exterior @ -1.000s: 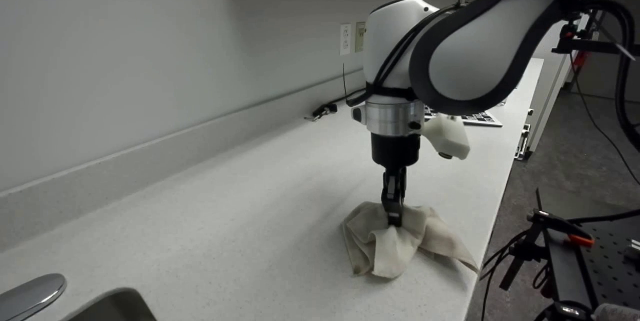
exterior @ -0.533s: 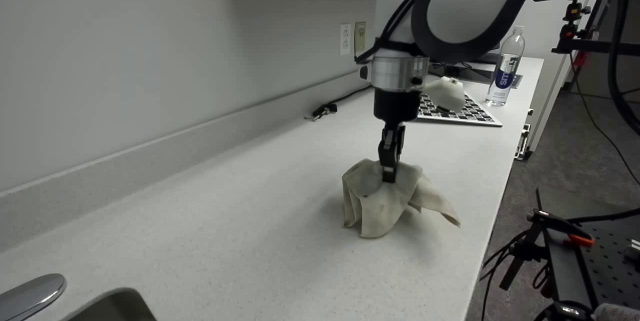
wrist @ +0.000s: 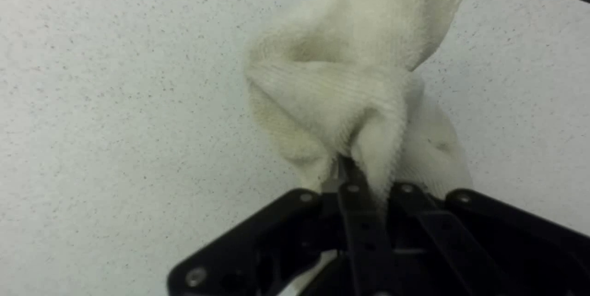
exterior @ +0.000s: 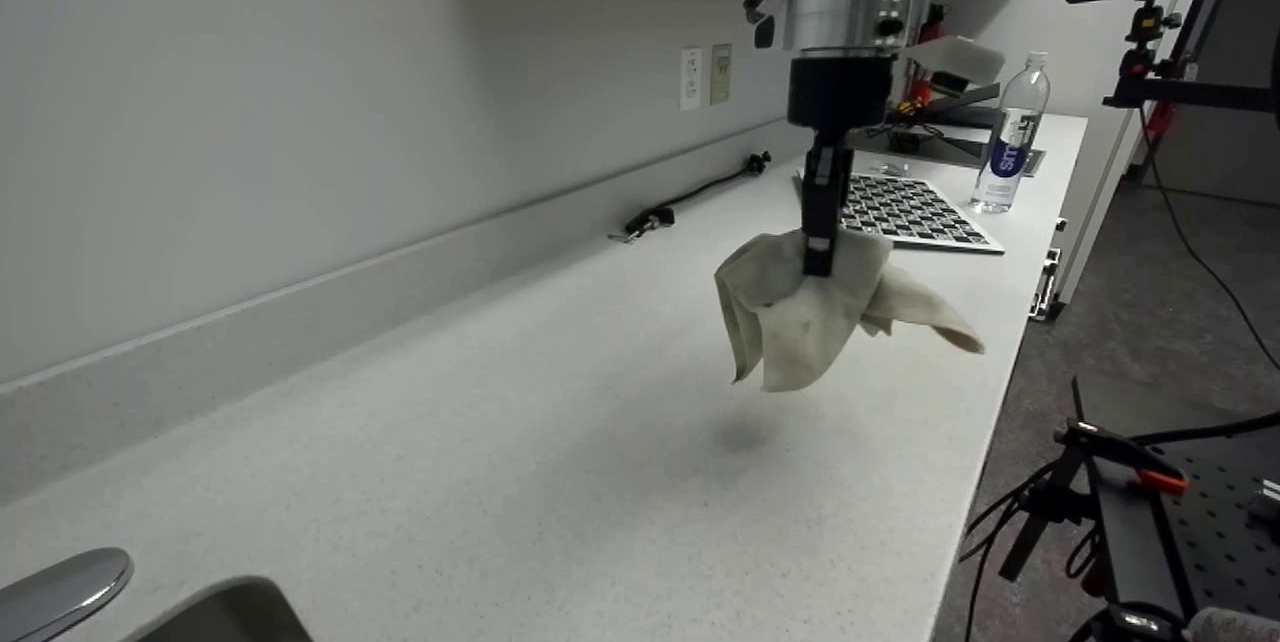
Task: Wipe the counter top using the cloth
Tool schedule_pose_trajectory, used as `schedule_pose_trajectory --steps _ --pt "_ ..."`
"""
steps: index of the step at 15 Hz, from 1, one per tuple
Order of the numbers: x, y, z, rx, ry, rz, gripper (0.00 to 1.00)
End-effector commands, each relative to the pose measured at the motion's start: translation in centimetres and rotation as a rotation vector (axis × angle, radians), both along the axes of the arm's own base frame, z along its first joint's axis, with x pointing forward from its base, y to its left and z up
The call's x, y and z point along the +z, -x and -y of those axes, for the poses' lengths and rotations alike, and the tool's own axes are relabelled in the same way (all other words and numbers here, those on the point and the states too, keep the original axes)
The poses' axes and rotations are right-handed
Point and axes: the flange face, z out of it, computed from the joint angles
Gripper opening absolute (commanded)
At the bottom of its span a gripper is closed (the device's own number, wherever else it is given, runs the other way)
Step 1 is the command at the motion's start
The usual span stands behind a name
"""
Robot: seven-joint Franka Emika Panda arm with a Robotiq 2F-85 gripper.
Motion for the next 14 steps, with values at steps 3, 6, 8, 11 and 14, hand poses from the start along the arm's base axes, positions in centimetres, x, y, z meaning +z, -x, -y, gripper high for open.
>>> schedule_pose_trajectory --steps 3,6,8,11,14 --pt "6.6 3.4 1.4 0.024 0.006 0.019 0.02" --pt "9.1 4.3 2.0 0.005 -0.004 0.054 0.02" --pt "8.1 3.0 1.5 -0.013 -0.007 0.045 0.08" --pt "8.7 3.4 1.6 -0.015 -0.008 0.057 0.08" --pt "8.4 3.5 1.6 -0.015 -0.007 0.051 0.08"
